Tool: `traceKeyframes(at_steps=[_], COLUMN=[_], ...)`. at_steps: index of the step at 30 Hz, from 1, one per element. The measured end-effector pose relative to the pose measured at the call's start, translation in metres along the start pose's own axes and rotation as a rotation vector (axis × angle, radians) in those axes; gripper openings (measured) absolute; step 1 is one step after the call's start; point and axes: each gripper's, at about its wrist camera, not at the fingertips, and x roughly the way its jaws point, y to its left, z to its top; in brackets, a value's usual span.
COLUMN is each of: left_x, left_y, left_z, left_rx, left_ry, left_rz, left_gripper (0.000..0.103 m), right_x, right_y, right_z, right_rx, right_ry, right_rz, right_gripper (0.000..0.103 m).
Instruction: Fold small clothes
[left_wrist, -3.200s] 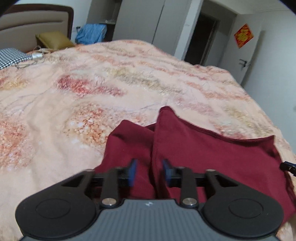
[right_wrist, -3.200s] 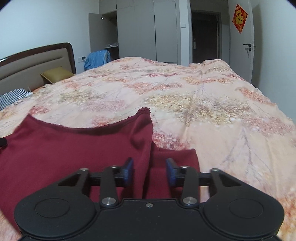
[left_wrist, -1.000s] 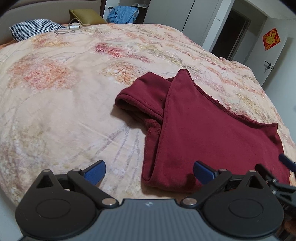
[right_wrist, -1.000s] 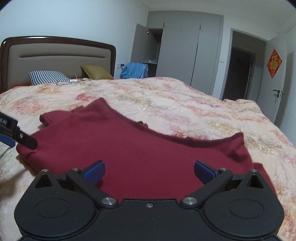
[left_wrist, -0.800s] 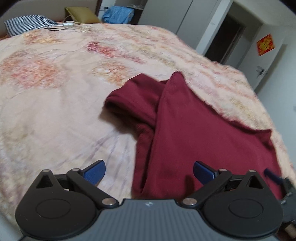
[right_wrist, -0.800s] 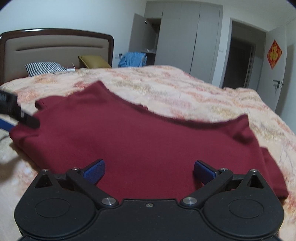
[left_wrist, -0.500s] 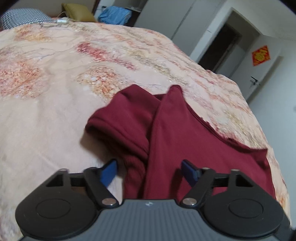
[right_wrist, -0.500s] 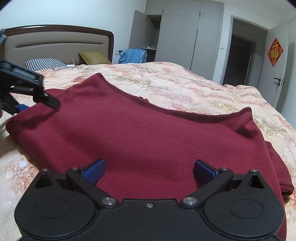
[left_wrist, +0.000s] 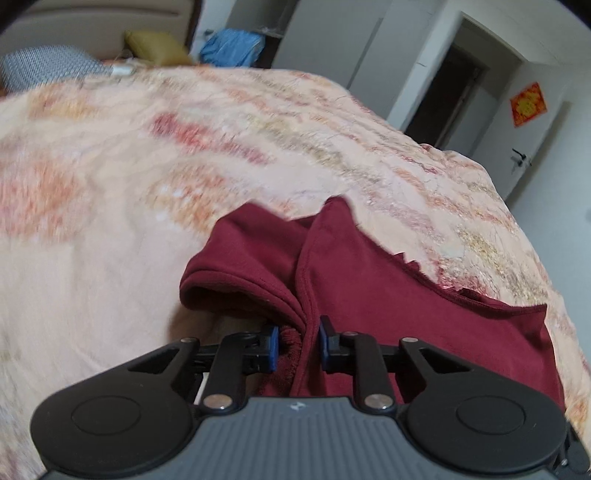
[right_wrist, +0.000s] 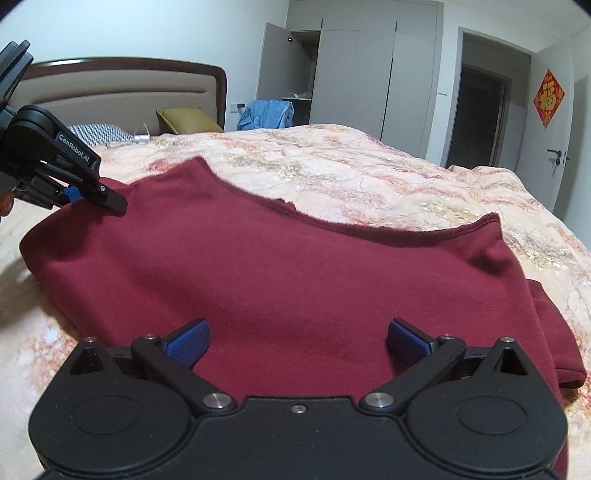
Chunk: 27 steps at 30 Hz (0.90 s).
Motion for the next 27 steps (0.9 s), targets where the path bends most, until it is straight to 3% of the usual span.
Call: traceKeyframes(at_steps=[5,10,14,17,19,22,24,25,27], left_x=[-0.019,-0.029,-0.033,-0.023,-0.012,0.003,0.009,0.010,0.009], left_y=[-0.047,-0.129,-0.213,-0.263,-0.283,-0.294,-0.288,-0.282,-0.266], left_z=[0.015,0.026,0.008,-0.024,-0.047,-0.071,-0.081,-0.081,-0.075], left_rx=[0.155,0.372,0.580,0.685,0.714,0.679,0.649,0.631,0.576], left_ry=[-0.046,-0.073,-0.083,-0.027,0.024,0.111,0.153,0.163,0.166], left_rz=[-0.027,-0.090,-0.183,-0.270,-0.338,-0.451,-0.457,-0.452,-0.454], left_gripper=[0.021,0.020,0.020,0.022,0.022,0.022,0.023,0.028,0.049], right_x=[-0.022,-0.057,-0.087,-0.104,-0.111,-0.120,-0.125,-0.127,-0.127], right_y=[-0.015,-0.044,-0.069,-0.087,-0.098,-0.108,-0.113,-0.114,-0.115], right_z=[0.004,-0.001,-0.015,-0.031,-0.042,-0.054,-0.060,-0.064,-0.065], right_rx=[-0.039,-0.078,-0.070,-0.035,0.003,0.048,0.071,0.080,0.095], right_ry=[-0.019,-0.019,0.012,0.046,0.077,0.101,0.103,0.099,0.090], right_rz=[-0.013,-0.072,-0.156,-0.214,-0.243,-0.272,-0.269,-0.262,-0.245], right_gripper=[0.102,0.102,0.102,0.102,0.102,0.102,0.102,0.102,0.102])
